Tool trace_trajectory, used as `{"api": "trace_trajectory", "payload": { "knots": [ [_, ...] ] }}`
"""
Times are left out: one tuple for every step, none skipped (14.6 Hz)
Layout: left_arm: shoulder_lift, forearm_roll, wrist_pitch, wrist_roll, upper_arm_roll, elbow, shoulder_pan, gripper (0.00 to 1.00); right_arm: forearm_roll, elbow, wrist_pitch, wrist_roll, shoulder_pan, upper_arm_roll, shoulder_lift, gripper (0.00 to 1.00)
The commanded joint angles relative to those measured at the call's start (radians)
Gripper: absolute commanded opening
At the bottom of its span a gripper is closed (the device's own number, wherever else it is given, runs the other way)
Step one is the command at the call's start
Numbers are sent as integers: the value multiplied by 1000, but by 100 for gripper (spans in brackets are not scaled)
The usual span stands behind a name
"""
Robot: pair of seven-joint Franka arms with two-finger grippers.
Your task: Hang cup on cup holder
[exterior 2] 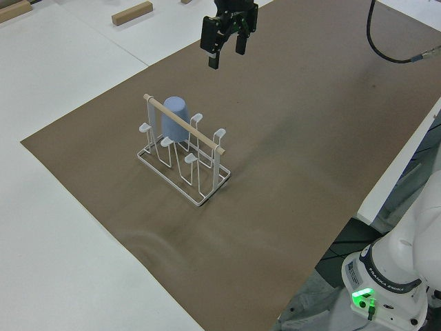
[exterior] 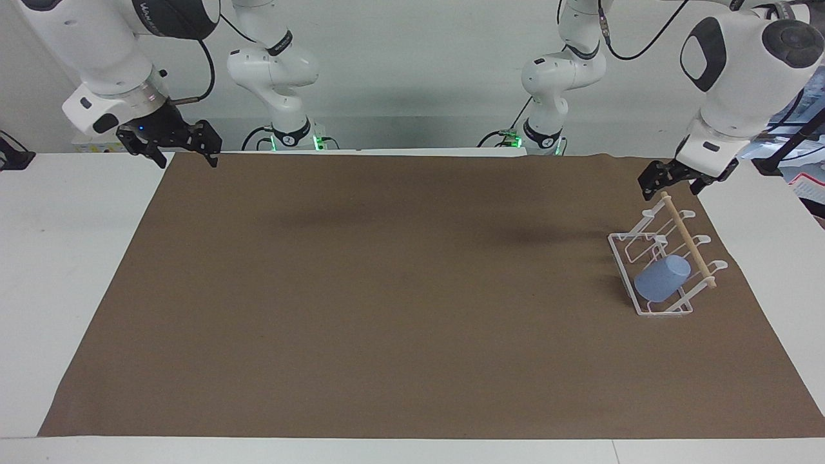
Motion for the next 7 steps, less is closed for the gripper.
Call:
{"api": "trace_trajectory", "payload": {
  "knots": [
    [9,-31,-35,12,80,48,-94,100,-4,-11,-8,-13,-8,6,-11,99],
    [12,-40,-40,13,82,57,-96,100,-4,-11,-8,-12,-8,6,-11,99],
    [16,-46,-45,13,83,66,-97,100,-4,-11,-8,-13,-8,6,-11,99],
    [18,-55,-43,12,88,68,-116,100,-4,-11,-8,-13,-8,6,-11,99],
    [16,-55,-37,13,124,70,-148,100,-4,-11,-8,-13,-8,6,-11,99],
    [18,-58,-35,13,157,74,-171,100,-4,-11,-8,-13,-8,6,-11,99],
    [19,-63,-38,13,157,82,-168,100,-4,-11,-8,-12,-8,6,-11,99]
  ]
}}
